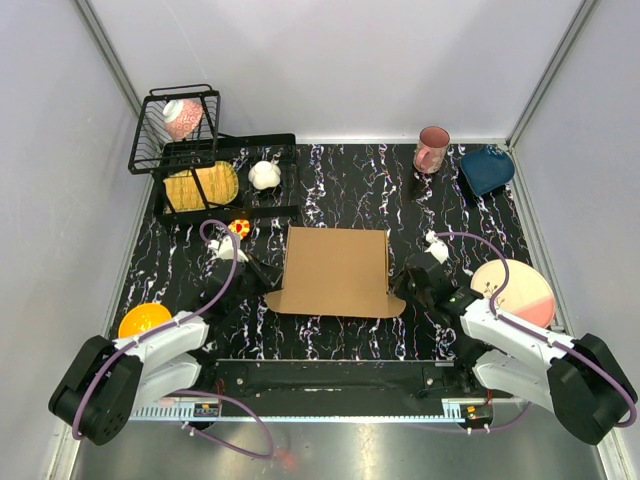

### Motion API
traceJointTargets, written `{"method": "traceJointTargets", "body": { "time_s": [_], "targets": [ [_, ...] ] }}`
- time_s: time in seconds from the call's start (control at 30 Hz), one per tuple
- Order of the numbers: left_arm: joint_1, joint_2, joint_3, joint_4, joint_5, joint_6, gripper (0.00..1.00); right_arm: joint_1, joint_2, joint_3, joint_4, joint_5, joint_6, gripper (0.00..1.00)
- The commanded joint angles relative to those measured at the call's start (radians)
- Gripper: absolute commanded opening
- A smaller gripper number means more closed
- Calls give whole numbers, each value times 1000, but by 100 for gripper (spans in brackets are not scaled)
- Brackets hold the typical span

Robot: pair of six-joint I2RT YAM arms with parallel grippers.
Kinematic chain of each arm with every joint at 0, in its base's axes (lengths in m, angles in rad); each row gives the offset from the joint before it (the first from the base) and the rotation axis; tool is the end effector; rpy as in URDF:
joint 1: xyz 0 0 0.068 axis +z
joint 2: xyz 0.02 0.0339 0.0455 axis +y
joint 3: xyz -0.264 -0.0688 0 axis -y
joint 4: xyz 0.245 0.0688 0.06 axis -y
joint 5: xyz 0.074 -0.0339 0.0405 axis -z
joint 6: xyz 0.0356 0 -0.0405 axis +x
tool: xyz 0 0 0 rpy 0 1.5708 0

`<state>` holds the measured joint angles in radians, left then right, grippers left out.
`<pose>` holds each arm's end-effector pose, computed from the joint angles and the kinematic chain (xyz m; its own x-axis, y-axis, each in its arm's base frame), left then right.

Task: Fold the paper box

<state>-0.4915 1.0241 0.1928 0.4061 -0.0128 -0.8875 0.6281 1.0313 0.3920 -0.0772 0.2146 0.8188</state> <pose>0.1695 -0.0902 0.1532 -0.5876 -0.5650 -0.5792 0.0094 0.7110 -0.7031 0.1653 0.1107 0.1705 -0.6874 0.3827 -0.6173 0.0847 0.8863 0.4552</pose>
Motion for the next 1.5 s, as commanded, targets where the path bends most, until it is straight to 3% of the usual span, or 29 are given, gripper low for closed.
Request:
{"method": "traceJointTargets", "body": {
  "time_s": [0.0,0.33,0.67,0.9,1.2,1.47],
  "targets": [
    [13,34,5,-32,-65,9,10,-4,-4,1,31,-12,-7,0],
    [14,84,-10,72,7,9,5,-5,3,1,39,-23,-13,0],
    [13,-4,-29,178,226,24,1,-4,-76,19,8,-84,-26,0],
    [13,-87,-43,163,280,7,0,-4,-184,54,-79,-101,-30,0],
    [11,-280,57,-27,309,19,0,-4,-339,188,-257,-107,-40,0],
    [13,-305,143,-82,301,-1,2,-4,-307,286,-286,-106,-33,0]
  ]
}}
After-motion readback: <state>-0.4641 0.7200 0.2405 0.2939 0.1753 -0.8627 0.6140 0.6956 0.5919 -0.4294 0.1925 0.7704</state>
